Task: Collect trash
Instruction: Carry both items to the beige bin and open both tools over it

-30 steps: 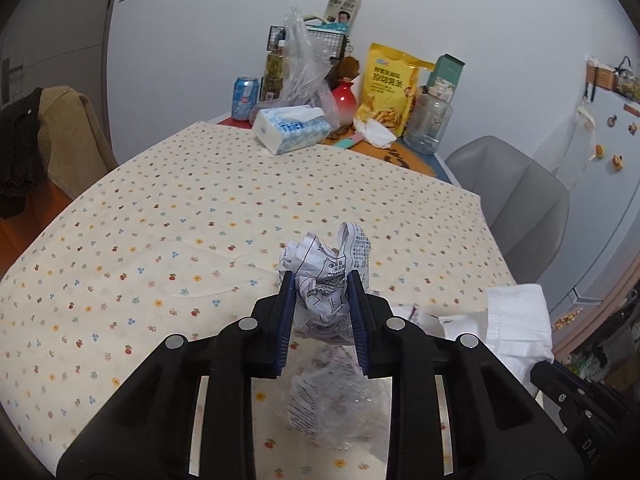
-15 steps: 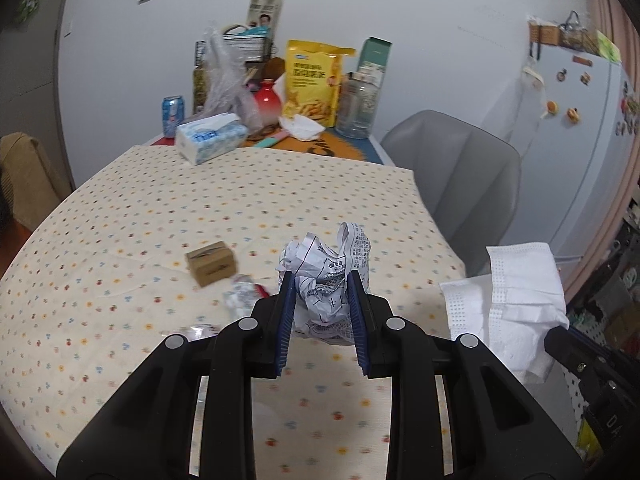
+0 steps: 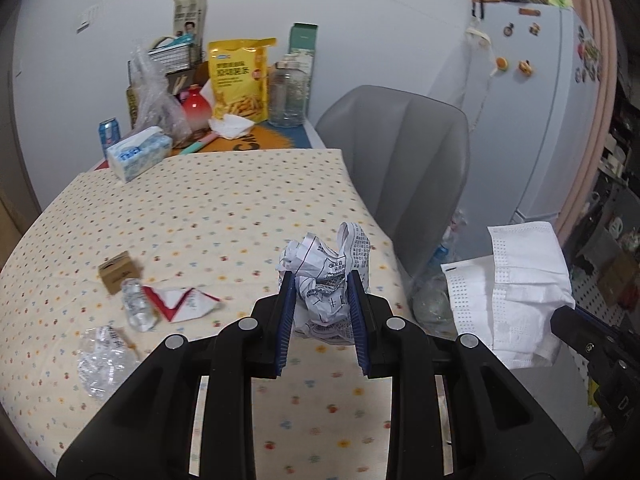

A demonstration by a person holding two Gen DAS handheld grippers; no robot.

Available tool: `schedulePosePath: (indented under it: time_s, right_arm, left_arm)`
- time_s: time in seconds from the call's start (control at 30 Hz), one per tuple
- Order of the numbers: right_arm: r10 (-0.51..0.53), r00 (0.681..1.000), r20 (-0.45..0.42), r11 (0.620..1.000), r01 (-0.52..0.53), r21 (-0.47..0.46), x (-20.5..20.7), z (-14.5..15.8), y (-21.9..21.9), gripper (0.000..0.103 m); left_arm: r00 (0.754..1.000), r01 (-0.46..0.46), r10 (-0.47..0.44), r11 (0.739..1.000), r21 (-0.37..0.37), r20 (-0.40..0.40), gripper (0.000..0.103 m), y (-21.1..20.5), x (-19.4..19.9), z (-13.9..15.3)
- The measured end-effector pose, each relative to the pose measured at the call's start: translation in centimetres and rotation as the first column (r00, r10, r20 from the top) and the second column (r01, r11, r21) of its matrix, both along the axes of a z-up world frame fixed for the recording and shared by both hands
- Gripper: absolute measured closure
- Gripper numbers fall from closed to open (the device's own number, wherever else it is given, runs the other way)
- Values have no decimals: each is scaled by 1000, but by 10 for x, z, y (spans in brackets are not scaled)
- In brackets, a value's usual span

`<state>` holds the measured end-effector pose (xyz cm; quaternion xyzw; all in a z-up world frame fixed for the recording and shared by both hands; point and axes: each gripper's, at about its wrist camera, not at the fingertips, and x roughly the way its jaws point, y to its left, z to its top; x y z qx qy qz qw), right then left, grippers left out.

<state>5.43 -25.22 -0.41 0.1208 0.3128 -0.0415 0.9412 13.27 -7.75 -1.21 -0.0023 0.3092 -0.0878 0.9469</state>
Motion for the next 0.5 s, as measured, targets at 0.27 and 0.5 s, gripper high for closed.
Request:
schedulePosePath:
  time_s: [0.27, 0.5]
  right_arm:
    - [-81, 996, -26, 995, 82, 49, -6, -19, -55, 95]
    - [-159, 986, -56, 983, 163, 86, -14, -38, -105, 95]
  left_arm:
    - [997, 72, -70, 996, 45, -36, 77, -56, 4, -14]
    - [987, 148, -142, 986, 81, -72, 77, -111, 8, -28]
